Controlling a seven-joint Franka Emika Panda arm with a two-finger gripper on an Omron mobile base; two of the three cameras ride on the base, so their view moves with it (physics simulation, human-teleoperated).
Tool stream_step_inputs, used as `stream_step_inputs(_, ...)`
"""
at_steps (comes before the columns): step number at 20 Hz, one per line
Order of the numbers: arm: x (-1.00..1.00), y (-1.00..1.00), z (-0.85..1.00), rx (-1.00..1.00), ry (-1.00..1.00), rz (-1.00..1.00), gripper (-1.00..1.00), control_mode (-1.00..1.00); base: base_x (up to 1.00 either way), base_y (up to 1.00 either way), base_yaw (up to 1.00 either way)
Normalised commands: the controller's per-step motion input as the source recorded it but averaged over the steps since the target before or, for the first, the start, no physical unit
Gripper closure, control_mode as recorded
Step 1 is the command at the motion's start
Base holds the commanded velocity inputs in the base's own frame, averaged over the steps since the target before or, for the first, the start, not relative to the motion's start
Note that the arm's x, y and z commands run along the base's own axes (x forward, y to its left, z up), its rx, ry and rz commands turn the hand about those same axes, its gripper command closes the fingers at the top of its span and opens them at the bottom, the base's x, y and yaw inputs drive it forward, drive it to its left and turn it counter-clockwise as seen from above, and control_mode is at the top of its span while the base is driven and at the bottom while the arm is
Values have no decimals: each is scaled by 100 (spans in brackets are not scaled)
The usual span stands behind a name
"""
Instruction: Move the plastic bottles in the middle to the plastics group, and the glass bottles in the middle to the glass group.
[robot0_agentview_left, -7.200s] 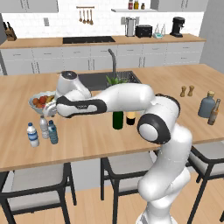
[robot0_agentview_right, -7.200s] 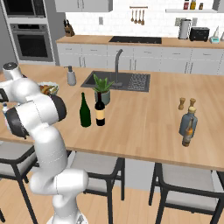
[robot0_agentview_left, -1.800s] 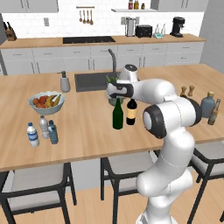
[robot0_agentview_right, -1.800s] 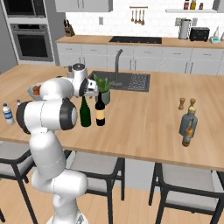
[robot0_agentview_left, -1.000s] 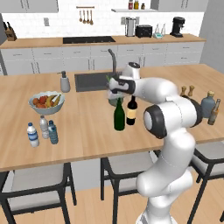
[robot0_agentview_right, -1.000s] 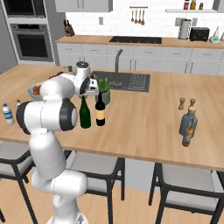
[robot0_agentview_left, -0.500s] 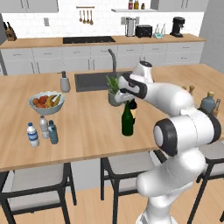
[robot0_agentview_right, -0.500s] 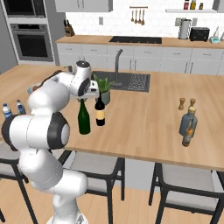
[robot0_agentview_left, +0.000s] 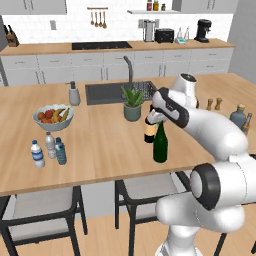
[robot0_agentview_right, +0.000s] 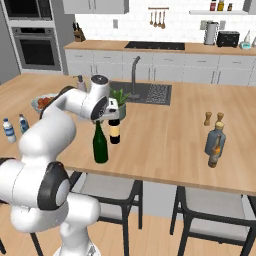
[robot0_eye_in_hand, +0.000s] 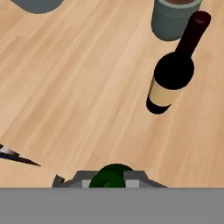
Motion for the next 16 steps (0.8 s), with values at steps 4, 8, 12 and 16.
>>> stream_step_inputs(4, -18, -71, 23, -1, 0, -12, 100, -100, 0, 0, 0)
stream_step_inputs(8, -2, -75, 20, -3, 0, -19, 100, -100, 0, 0, 0)
stream_step_inputs(12, 8, -80, 19, -4, 2, -21, 100, -100, 0, 0, 0)
stream_step_inputs(16, 16, -78, 11, -5, 3, -21, 100, -100, 0, 0, 0)
